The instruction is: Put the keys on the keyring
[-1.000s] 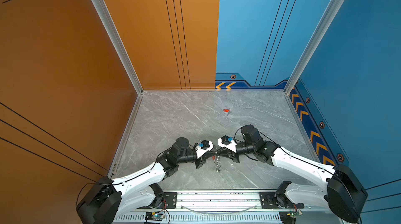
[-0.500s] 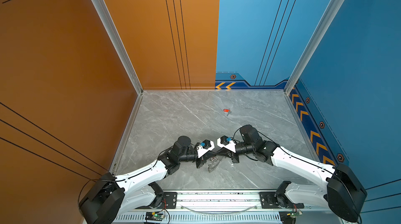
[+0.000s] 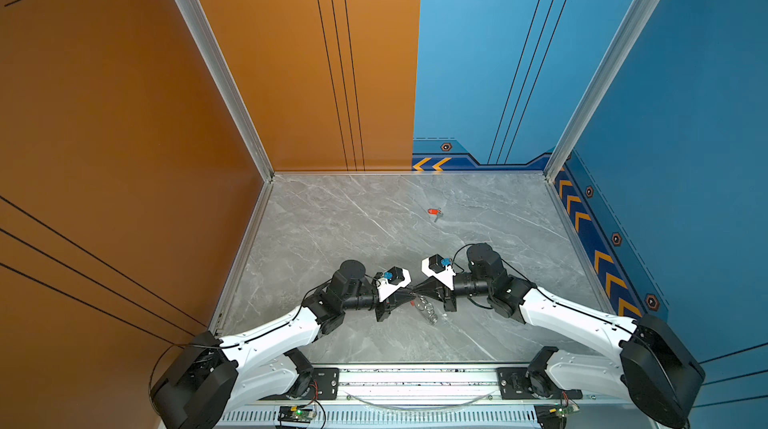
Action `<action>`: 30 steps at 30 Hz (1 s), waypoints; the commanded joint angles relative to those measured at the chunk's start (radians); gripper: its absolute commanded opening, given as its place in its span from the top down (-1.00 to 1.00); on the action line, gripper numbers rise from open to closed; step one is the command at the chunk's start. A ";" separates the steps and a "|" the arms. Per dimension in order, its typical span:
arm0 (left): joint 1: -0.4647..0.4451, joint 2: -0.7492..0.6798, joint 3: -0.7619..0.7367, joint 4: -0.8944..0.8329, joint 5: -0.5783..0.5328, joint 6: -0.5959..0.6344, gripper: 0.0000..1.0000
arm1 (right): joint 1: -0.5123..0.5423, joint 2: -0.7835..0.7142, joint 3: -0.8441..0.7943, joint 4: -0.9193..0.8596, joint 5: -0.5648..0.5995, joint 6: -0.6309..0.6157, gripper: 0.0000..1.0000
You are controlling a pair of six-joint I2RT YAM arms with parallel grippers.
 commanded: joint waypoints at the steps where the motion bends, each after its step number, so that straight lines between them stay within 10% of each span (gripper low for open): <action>1: -0.007 -0.014 0.020 0.003 0.020 -0.001 0.66 | -0.032 0.032 -0.024 0.293 -0.069 0.135 1.00; 10: -0.006 -0.018 0.014 0.004 0.001 -0.002 0.56 | -0.074 0.065 -0.086 0.586 -0.116 0.286 1.00; 30: 0.017 -0.165 -0.076 0.105 -0.231 -0.053 0.24 | -0.028 -0.049 -0.069 0.267 0.156 0.091 1.00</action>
